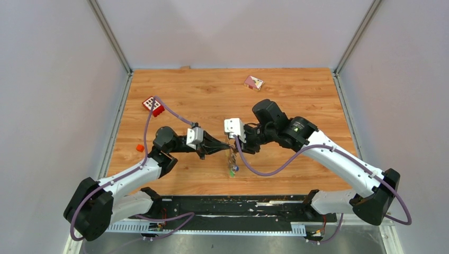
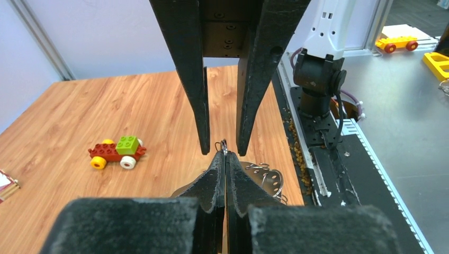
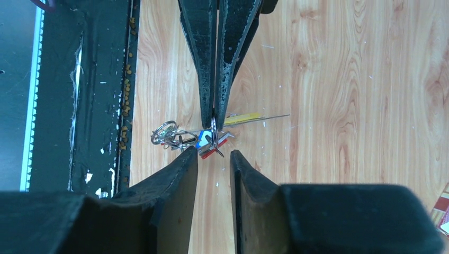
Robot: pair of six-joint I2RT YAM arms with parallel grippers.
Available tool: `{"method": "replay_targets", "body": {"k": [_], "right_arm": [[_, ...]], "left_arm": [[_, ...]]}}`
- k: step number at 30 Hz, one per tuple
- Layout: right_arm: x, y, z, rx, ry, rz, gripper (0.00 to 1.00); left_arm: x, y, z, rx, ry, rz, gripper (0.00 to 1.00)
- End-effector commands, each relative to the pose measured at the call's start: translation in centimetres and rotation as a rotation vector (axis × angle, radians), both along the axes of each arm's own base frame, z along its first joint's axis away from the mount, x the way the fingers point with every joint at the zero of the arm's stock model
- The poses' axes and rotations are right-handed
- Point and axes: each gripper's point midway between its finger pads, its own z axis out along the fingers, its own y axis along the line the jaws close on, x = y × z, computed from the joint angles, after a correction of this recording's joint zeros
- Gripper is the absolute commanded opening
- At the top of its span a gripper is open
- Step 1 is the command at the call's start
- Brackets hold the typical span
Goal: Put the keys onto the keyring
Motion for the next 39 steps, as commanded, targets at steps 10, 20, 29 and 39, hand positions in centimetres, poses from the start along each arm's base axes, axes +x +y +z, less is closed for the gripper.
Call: {"method": "replay_targets", "body": {"k": [10,20,29,39], "right_arm": [[-0.4,1.4,-0.1,0.061,0.012,0.059,0.07],[-0.4,1.6,0.0,0.066,0.017,0.062,0.17],[-0.4,1.0,2.7,0.112,-0.053,0.053,0.31],[-1.0,1.6,3.5,0.138,-0.032,0.093,0.27]], "left_arm": [[-1.3,0.5,3.2,-0.103,-0.099,-0.036,0.0],[-1.5,0.5,3.0,-0.1,-0.101,-0.042,0.0],[-1.5,0.4,2.7,-0.091,-0.094,-0.049,0.0],[-1.4,0.4,2.5,-0.086,-0.081,-0.05,0.0]]}}
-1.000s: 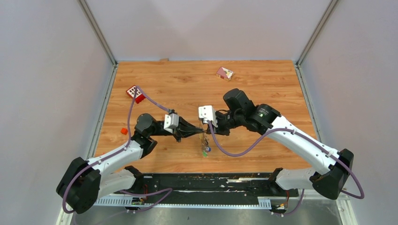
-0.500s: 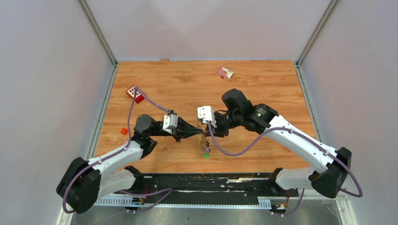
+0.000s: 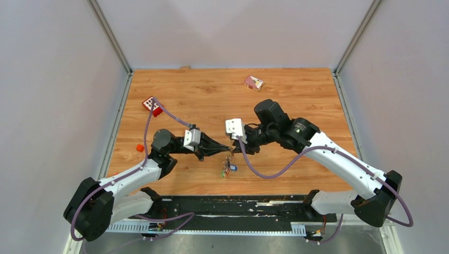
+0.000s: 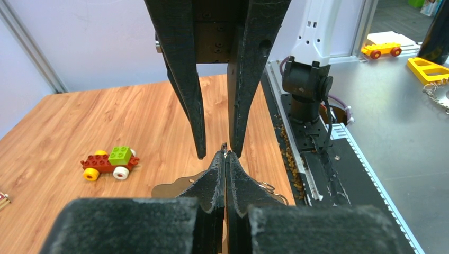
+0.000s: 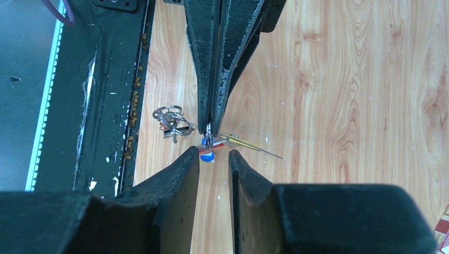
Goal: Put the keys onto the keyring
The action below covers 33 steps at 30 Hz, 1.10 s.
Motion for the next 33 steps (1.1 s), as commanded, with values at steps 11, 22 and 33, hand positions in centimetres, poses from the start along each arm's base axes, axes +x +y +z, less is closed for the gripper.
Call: {"method": "replay_targets", "body": {"k": [11,22,33], "right_arm": [[-0.3,1.5,2.7,0.086,-0.007,0.058,0.14],[-0.3,1.5,2.2,0.086,-0.016,0.062,0.0],[1.0,-0.2,1.7,-0.103,-0.091,-0.009,0.0]], "left_arm": [[-0.2,0.1,1.9,-0.049,-0.07,-0.002,0.0],[-0.2,0.1,1.8,-0.048,-0.068,-0.001,0.0],[3.2,0.0,0.1,0.095,-0.065,0.143,0.35]]}}
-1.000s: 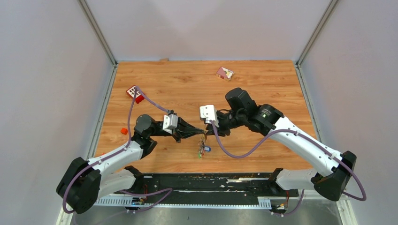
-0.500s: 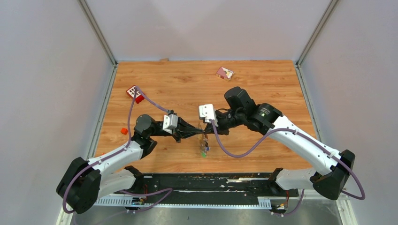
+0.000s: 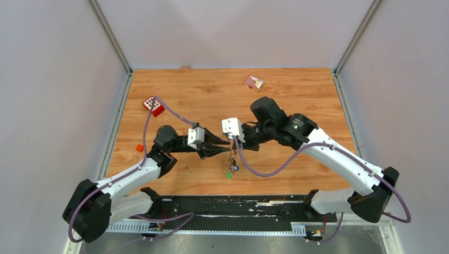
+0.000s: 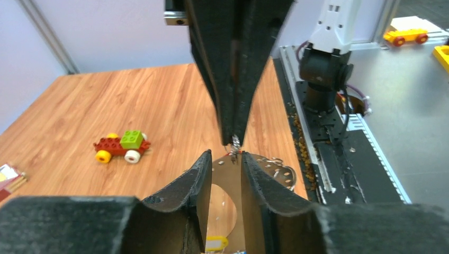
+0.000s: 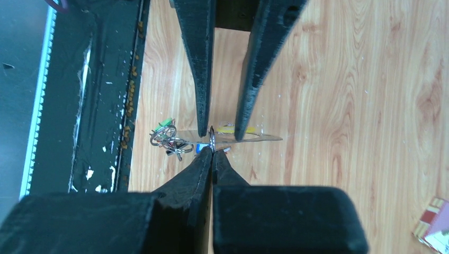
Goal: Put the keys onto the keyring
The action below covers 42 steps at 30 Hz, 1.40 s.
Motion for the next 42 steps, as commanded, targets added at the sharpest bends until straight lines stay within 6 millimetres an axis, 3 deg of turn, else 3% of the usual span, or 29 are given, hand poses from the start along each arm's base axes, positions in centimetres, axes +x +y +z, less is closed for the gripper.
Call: {"method": "replay_targets", "body": {"k": [1,5,8,18,25,31,38,42], "right_arm": [[1.3,-0.6,0.9,-0.103,-0.088,-0.045,0.0],[1.6,-0.7,0.2,-0.164,-0.085,-0.071,0.0],[1.8,-0.3,0.1,-0.179,-0.079,-0.088,0.0],[2.1,0.7,0.2,-0.179,-0.073,-0.1,0.0],[2.1,0.8,0.5,-0.166,-0.075,-0.102,0.0],[2.0,0.9,0.5,-0.161,-0.075,-0.101,0.0],[2.1,0.8,0.5,-0.158,-0.081,-0.105,0.0],[2.1,0.9,0.5,-0.156,-0.078,-0.103,0.0]], "left_arm": [[2.7,0.1,0.8,0.066,-0.066,0.116,0.38],[2.8,0.0,1.1,0.066,-0.073,0.117,0.47],[2.6,-0.1,0.9,0.067,-0.07,0.103,0.47],[1.4,-0.7,0.5,0.057,-0.053,0.039,0.34],[1.1,-0.7,0.2,0.062,-0.053,0.027,0.35],[1.2,-0.8,0.0,0.071,-0.043,0.02,0.24],[1.0,-0.8,-0.4,0.081,-0.04,0.011,0.23],[1.0,-0.9,-0.3,0.08,-0.037,0.005,0.17]]}}
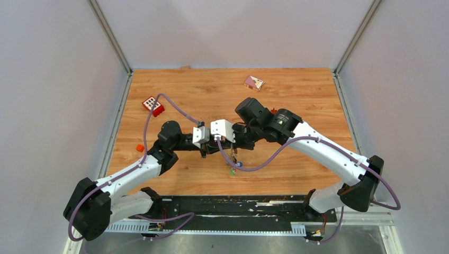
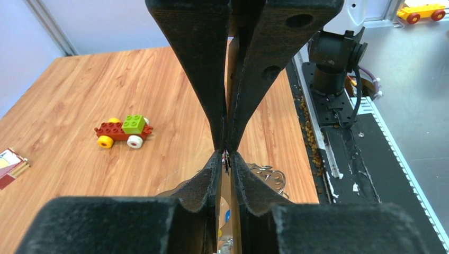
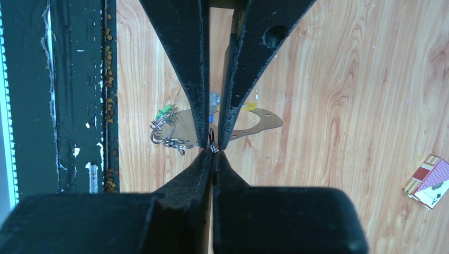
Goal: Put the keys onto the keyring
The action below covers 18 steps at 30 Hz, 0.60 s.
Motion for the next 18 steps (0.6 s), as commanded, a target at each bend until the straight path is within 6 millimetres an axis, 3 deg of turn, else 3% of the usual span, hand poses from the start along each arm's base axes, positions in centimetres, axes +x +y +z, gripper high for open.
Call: {"method": "replay_targets", "body": {"k": [1,11,18], "right_arm": [[0.45,1.03,2.51,0.081,-0.046,-0.007,0.0],[0.49,1.06,2.75,0.086,-0.049,-0.011,0.0],[0.45,1.05,2.37,0.082,-0.045,-0.009,0.0]], "left_arm": [[-0.21,-0.33,0.97,-0.017,-0.031,-0.024,0.16],[-0.26,-0.36,0.61,-0.008,-0.024,-0.025,0.16],[-0.32,-0.37,0.85,-0.014,-0.027,-0.026,0.08]]}}
